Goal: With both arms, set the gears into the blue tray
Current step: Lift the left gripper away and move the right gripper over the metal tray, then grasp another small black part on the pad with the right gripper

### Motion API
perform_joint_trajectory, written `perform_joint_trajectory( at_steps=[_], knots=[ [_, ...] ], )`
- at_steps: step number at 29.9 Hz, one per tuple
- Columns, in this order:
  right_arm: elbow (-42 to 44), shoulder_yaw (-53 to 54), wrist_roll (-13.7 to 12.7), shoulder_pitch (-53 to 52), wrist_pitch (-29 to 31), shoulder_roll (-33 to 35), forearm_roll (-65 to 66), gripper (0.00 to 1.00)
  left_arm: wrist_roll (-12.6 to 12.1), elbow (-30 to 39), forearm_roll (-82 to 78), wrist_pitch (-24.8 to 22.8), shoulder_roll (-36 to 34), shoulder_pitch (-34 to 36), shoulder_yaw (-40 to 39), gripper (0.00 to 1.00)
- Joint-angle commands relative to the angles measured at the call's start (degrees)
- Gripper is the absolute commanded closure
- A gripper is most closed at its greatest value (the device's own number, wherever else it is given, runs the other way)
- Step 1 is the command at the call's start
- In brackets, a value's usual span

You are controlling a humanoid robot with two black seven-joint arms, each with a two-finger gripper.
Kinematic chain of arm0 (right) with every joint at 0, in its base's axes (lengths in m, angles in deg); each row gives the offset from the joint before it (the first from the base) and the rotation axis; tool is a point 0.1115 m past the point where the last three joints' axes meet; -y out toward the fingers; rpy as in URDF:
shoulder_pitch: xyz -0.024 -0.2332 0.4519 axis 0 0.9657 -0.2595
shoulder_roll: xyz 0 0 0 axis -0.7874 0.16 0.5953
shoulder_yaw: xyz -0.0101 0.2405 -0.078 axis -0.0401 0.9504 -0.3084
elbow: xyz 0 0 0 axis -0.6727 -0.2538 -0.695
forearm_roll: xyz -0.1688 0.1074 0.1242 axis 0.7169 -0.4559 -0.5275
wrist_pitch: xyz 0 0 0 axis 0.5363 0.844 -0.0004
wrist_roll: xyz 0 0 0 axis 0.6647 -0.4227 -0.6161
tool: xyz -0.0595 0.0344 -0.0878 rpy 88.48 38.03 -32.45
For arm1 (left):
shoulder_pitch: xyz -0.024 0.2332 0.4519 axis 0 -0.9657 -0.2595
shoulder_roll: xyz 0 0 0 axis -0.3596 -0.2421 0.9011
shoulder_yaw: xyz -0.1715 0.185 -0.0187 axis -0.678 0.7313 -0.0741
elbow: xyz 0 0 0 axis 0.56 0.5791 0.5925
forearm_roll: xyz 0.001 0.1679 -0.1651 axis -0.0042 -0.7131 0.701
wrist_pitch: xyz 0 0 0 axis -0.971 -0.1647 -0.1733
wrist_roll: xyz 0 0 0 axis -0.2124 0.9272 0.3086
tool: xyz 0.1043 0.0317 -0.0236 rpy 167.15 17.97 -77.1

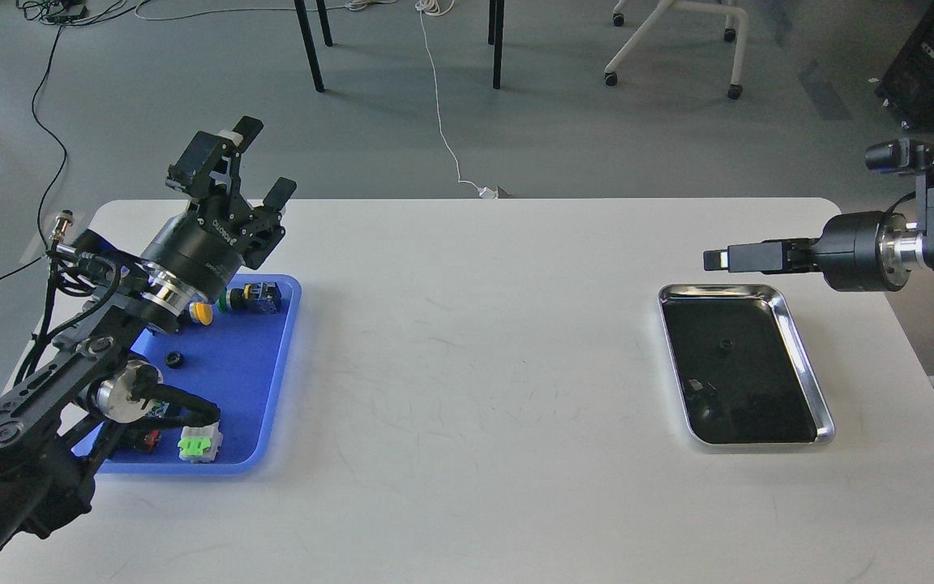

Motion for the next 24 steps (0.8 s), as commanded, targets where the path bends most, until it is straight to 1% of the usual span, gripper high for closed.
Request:
perform_joint_trajectory(
  at_steps=[1, 4, 8, 12, 17, 21, 24],
  knots=[
    [2.31, -6.77, -0.02, -4.78, -0.02, -3.15, 9.79, 0.02, -0.14, 0.01, -0.02, -0.55, 1.68, -1.23, -0.32, 0.02],
    [5.82, -7.84, -0.02, -4.35, -0.02, -5.61, 13.76, 0.03, -0.31, 0.01, -0.28, -0.55, 3.18, -2.28, -1.46, 0.02],
    [9.95, -9.94, -0.02, -2.33, -0.02, -10.71, 14.03, 0.04, -0.32, 0.01, -0.54, -1.25, 4.32, -2.90, -1.82, 0.02],
    [14.53, -11.44, -0.02, -0.22, -0.02, -14.32, 14.03, 0.04, -0.32, 0.01, -0.46, -1.25, 4.33, -3.08, -1.90, 0.02],
    [14.71, -11.27, -0.02, 3.12, -0.02, -15.12, 13.94, 0.06, -0.32, 0.01, -0.46, -1.34, 4.33, -3.08, -1.90, 0.02],
    [15.15, -11.27, -0.02, 4.88, -1.74, -15.73, 13.94, 0.08, -0.23, 0.01, -0.46, -1.34, 4.41, -3.17, -1.90, 0.02],
    [16.29, -11.27, -0.02, 4.89, -2.01, -16.34, 13.77, 0.13, -0.32, 0.01, -0.46, -1.34, 4.41, -3.17, -1.82, 0.02]
  ],
)
